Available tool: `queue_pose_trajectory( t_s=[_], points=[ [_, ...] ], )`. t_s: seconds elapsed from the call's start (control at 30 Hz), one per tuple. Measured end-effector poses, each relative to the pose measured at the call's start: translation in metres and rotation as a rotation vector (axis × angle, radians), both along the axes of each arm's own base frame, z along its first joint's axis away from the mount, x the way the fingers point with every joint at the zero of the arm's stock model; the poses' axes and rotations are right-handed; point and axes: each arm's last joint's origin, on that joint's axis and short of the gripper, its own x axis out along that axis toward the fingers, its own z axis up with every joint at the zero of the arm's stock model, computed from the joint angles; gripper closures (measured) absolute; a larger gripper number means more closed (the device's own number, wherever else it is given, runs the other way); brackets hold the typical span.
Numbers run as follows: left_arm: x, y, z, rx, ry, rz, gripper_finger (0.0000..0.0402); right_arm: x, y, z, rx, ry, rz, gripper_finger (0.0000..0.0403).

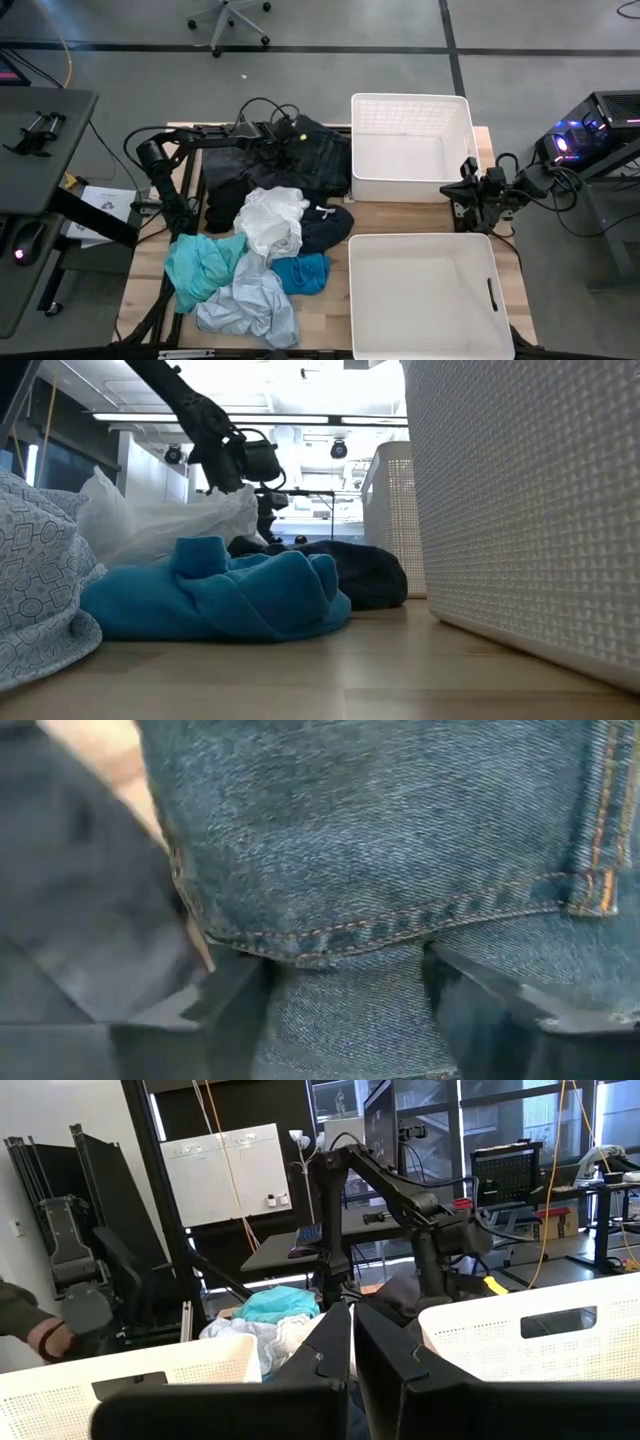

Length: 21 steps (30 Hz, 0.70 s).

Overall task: Sort clothes
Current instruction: Put the dark blue jeans into the top white laundry bin

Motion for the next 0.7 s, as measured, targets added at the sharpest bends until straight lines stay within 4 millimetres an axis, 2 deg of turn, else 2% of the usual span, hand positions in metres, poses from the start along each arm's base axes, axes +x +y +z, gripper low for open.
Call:
queue_pose_trajectory(
  t_s=[0.27,0.33,0.43,0.57,0.7],
  points=[
    [-0.001,0.017,-0.026,-0.036,-0.018,-0.178,0.0370,0.000,0.000,0.000,0.000,0.000,0.000,0.0398],
    [-0.002,0.018,-0.027,-0.037,-0.020,-0.201,0.0371,0.000,0.000,0.000,0.000,0.001,0.000,0.0398],
    [-0.005,0.015,-0.018,-0.023,-0.032,-0.229,0.0371,0.000,0.000,0.000,0.000,0.001,0.000,0.0398],
    [-0.016,0.009,0.010,0.005,-0.069,-0.254,0.0371,0.000,0.000,0.000,0.000,0.001,0.000,0.0398],
    [-0.026,0.004,0.049,0.048,-0.193,-0.269,0.0371,0.000,0.000,0.000,-0.001,0.003,0.000,0.0398]
  ],
)
